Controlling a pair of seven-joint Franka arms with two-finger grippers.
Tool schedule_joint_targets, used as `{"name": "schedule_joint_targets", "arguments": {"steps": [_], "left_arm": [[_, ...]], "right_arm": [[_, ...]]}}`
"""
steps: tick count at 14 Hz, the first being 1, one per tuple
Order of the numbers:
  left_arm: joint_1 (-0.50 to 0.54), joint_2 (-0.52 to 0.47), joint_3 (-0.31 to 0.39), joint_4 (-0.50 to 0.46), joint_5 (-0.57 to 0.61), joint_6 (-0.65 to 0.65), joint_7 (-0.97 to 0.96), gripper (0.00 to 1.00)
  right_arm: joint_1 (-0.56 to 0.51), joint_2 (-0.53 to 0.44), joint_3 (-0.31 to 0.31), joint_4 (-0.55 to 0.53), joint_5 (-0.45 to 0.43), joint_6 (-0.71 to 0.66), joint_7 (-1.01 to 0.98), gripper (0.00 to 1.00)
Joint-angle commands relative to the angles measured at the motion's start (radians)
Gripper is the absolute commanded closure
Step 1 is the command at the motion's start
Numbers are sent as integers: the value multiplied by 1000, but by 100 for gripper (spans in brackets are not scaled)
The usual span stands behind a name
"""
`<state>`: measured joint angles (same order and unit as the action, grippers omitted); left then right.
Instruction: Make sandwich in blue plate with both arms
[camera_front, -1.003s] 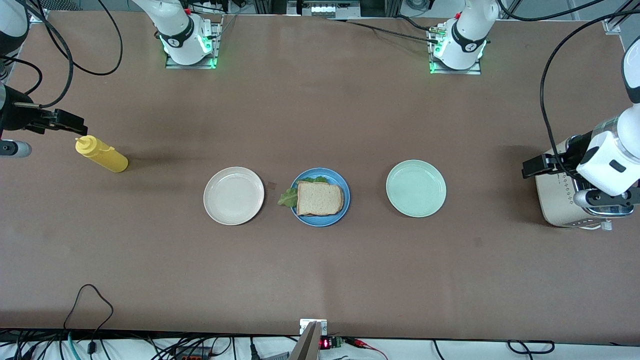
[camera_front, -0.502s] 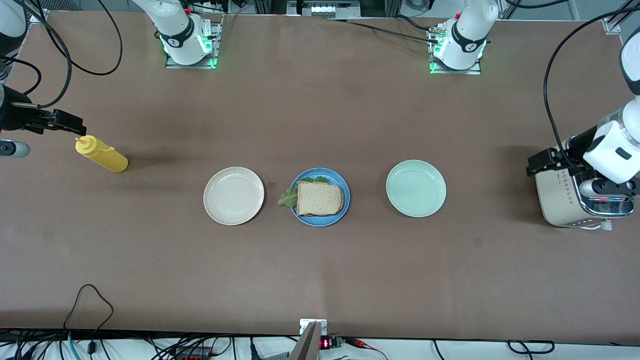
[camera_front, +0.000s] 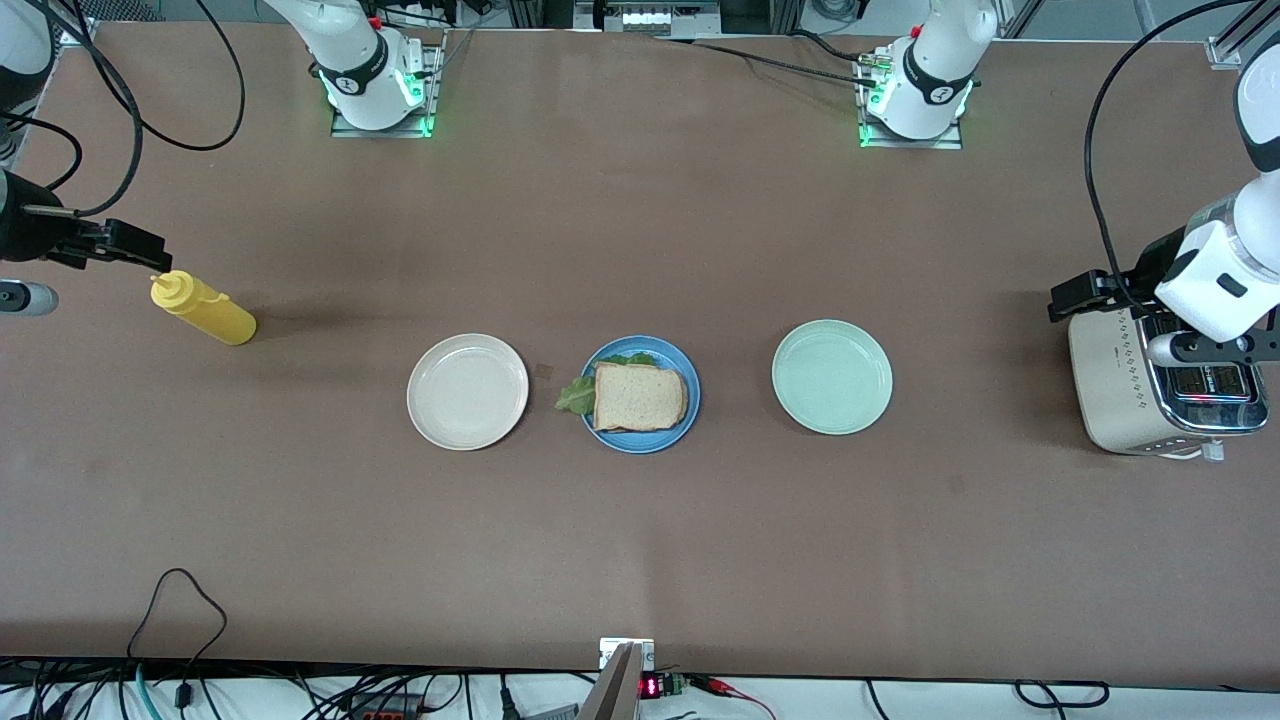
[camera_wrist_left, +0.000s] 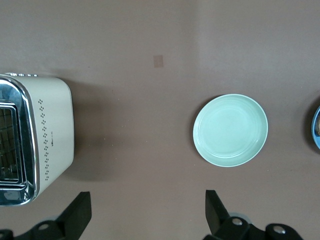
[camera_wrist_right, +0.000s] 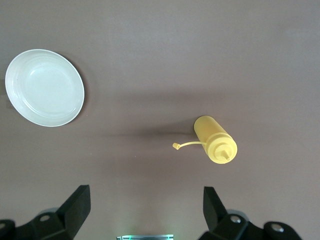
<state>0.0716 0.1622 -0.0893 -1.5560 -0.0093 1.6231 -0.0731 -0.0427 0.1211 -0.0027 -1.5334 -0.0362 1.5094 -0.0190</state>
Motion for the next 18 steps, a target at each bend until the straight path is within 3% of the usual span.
{"name": "schedule_joint_targets", "arguments": {"steps": [1, 3, 18], "left_arm": [[4, -105, 6, -151, -8, 85, 24, 0], [8, -136, 6, -197, -6, 86, 35, 0], [16, -135, 0, -191, 14, 64, 32, 0]], "right_arm": [[-8, -21, 3, -22, 4, 11, -15, 0], [-9, -21, 3, -22, 4, 11, -15, 0], [-11, -17, 1, -16, 2, 6, -18, 0]]}}
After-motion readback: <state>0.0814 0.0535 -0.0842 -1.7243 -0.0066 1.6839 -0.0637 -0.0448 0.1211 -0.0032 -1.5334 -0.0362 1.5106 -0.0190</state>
